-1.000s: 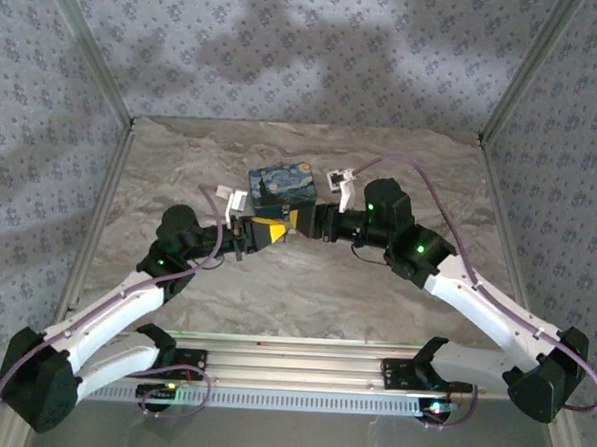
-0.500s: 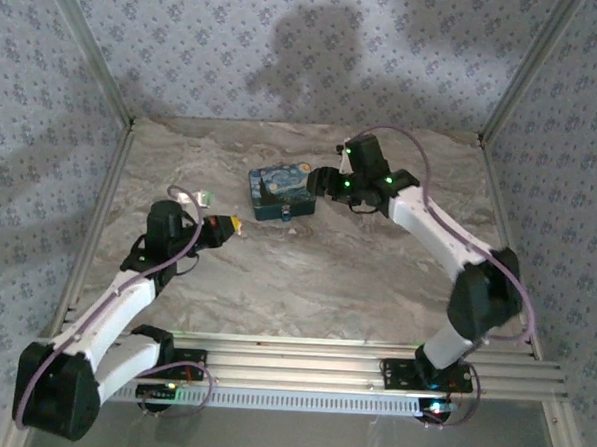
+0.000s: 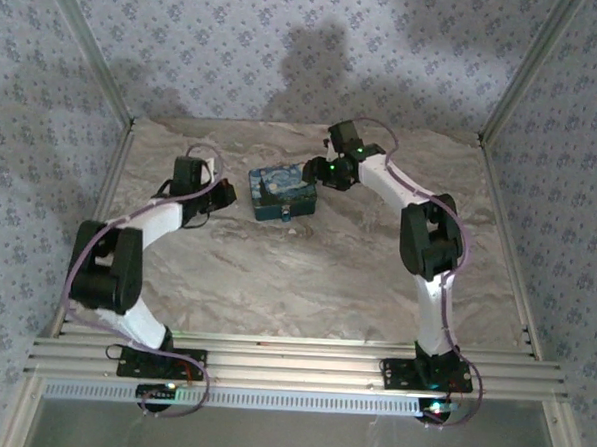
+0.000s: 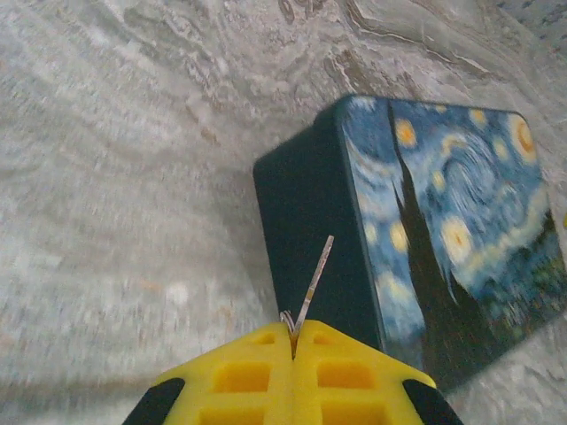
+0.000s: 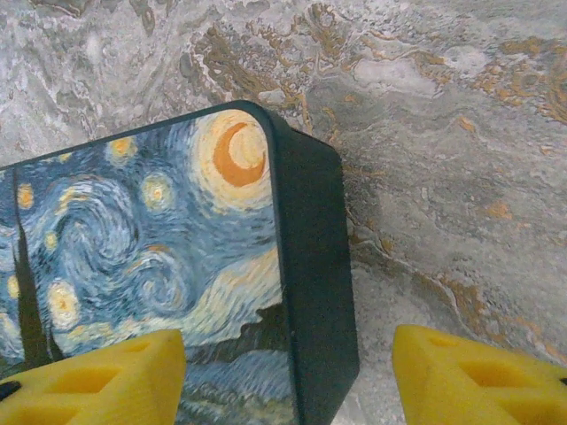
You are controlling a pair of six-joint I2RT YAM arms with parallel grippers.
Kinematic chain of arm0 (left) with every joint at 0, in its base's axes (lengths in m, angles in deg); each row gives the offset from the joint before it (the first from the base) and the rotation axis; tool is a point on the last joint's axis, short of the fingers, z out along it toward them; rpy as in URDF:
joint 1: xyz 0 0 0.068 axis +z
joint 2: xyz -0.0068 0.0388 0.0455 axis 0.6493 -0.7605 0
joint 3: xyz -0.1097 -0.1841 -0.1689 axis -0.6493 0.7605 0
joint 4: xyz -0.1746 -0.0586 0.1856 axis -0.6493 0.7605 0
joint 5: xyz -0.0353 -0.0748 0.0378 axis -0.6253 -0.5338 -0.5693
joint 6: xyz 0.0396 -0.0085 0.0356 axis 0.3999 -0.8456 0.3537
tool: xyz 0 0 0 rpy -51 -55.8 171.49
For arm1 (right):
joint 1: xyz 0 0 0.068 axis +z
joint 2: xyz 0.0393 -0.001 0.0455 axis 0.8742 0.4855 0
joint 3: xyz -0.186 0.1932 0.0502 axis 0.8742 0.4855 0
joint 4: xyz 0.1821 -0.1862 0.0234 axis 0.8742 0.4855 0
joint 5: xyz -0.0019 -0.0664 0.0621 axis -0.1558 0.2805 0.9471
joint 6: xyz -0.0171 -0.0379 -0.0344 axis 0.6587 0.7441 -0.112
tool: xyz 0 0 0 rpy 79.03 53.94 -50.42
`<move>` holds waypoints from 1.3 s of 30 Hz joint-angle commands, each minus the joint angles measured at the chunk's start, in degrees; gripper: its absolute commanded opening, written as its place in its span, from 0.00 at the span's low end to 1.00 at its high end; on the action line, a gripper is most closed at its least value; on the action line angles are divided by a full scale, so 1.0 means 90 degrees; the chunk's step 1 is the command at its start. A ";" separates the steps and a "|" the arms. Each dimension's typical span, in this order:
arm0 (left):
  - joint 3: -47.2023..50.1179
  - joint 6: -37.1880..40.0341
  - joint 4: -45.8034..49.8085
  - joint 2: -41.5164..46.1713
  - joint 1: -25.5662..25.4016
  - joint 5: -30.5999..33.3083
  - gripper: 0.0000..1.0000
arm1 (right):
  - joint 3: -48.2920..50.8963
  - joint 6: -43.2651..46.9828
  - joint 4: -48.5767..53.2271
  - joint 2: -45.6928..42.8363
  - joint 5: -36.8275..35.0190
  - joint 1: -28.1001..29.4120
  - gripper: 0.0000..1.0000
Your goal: Unlock a padlock with a key
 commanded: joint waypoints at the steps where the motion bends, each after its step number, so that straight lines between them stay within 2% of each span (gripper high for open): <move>1: -0.0540 0.0233 -0.0188 -0.0549 -0.0093 -0.0070 0.00 | -0.0054 0.0193 -0.0096 0.0198 0.0509 -0.0048 0.61; 7: -0.0664 0.0244 -0.0327 -0.0838 -0.0655 -0.0036 0.00 | 0.0861 0.0206 -0.0521 -0.0203 0.0780 0.0041 0.55; 15: 0.0350 0.0217 -0.0719 -0.0143 -0.1169 0.0027 0.00 | 0.2737 -0.0019 -0.0979 -0.1645 0.0366 0.0390 0.53; 20: 0.0975 0.0195 -0.0742 0.0472 -0.1233 0.0099 0.00 | 0.3302 -0.0198 -0.0723 -0.2428 -0.0215 0.0512 0.66; 27: 0.1417 0.0272 -0.0404 0.1227 -0.1124 0.0043 0.00 | 0.4156 -0.0555 -0.0351 -0.3952 -0.1574 0.0591 0.72; 30: 0.1703 0.0343 -0.0510 0.1590 -0.1047 -0.0313 0.00 | 0.4655 -0.0885 -0.0223 -0.4570 -0.2389 0.1042 0.71; 34: 0.1831 0.0407 0.0030 0.2076 -0.0977 -0.0222 0.00 | 0.5124 -0.1466 -0.0295 -0.4897 -0.3233 0.2007 0.69; 39: 0.2324 0.0371 0.0199 0.2955 -0.0902 -0.0394 0.00 | 0.4911 -0.2053 -0.0707 -0.4146 -0.3944 0.3239 0.63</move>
